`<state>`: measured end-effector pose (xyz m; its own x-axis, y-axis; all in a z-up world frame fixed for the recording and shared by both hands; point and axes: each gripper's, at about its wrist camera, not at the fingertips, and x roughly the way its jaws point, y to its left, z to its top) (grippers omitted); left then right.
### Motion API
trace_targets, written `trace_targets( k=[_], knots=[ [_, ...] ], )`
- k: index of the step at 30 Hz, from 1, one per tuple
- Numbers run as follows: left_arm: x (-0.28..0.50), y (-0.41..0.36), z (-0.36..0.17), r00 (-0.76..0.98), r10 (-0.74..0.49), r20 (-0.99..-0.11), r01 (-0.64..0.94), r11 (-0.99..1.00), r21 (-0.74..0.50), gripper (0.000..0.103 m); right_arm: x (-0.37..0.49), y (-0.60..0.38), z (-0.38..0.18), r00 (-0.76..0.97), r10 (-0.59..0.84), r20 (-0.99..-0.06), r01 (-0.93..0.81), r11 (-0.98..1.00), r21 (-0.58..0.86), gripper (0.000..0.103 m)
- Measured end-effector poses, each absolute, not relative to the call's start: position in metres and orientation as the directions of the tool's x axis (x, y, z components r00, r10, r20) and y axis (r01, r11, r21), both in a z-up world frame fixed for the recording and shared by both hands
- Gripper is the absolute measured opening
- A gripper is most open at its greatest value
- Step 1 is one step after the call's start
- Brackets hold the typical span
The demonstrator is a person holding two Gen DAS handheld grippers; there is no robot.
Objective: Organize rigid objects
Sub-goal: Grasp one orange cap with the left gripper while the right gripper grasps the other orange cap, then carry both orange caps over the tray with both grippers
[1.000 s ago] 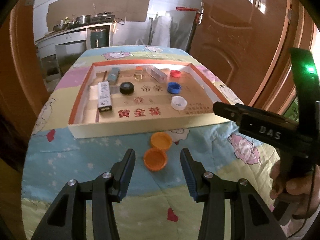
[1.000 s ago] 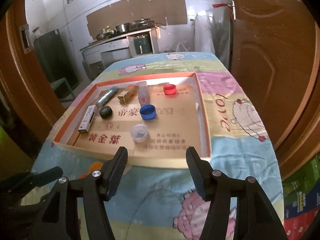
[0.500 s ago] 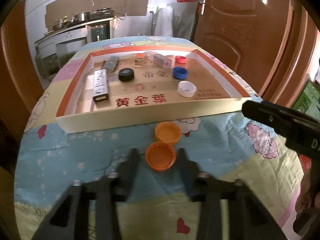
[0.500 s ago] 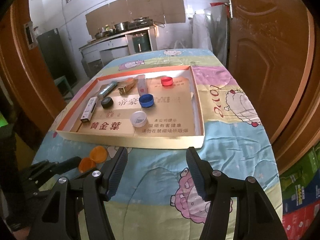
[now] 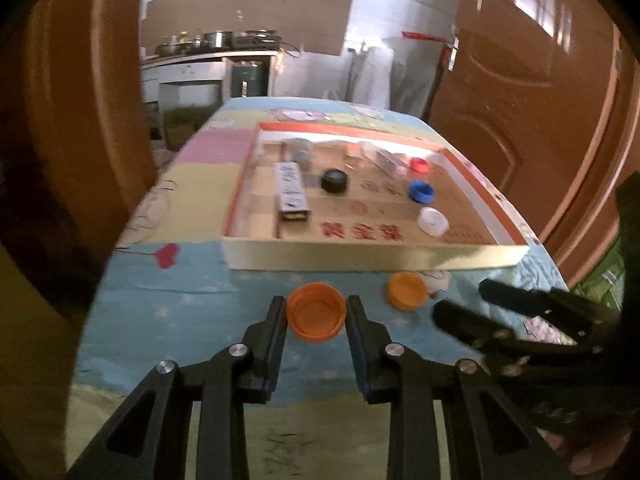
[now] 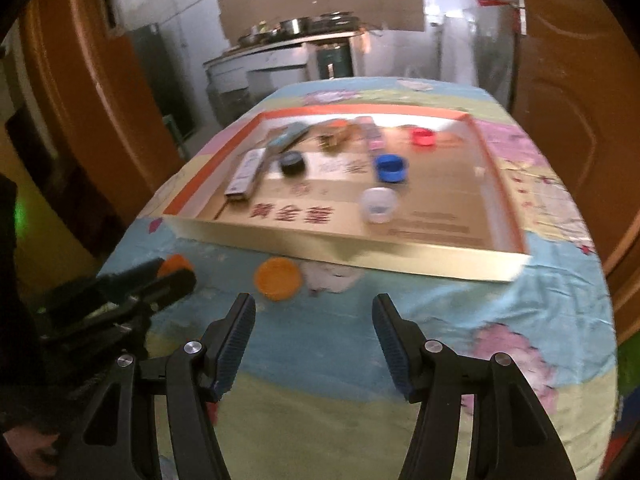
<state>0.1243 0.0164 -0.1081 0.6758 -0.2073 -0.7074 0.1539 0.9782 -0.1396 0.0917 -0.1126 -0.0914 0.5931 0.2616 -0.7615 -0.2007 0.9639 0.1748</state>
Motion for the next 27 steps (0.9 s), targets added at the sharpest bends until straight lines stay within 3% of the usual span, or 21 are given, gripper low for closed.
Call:
trace_targets(
  k=[9, 10, 11, 27],
  knots=[
    [0.127, 0.045, -0.103, 0.693, -0.183, -0.698, 0.112, 0.983, -0.147, 0.03, 0.125, -0.075, -0.113, 0.569, 0.205, -0.796, -0.204, 0.973, 0.105, 0.061],
    [0.128, 0.045, -0.104, 0.691, -0.184, -0.699, 0.111, 0.983, -0.149, 0.03, 0.126, -0.074, -0.113, 0.57, 0.199, -0.797, -0.203, 0.974, 0.098, 0.057],
    [0.127, 0.045, -0.104, 0.69, -0.185, -0.699, 0.111, 0.982, -0.151, 0.03, 0.127, -0.074, -0.112, 0.574, 0.19, -0.797, -0.199, 0.976, 0.09, 0.032],
    [0.139, 0.011, -0.085, 0.678, -0.253, -0.69, 0.202, 0.967, -0.157, 0.03, 0.105, -0.111, -0.074, 0.627, 0.195, -0.754, -0.159, 0.98, 0.121, 0.031]
  ],
)
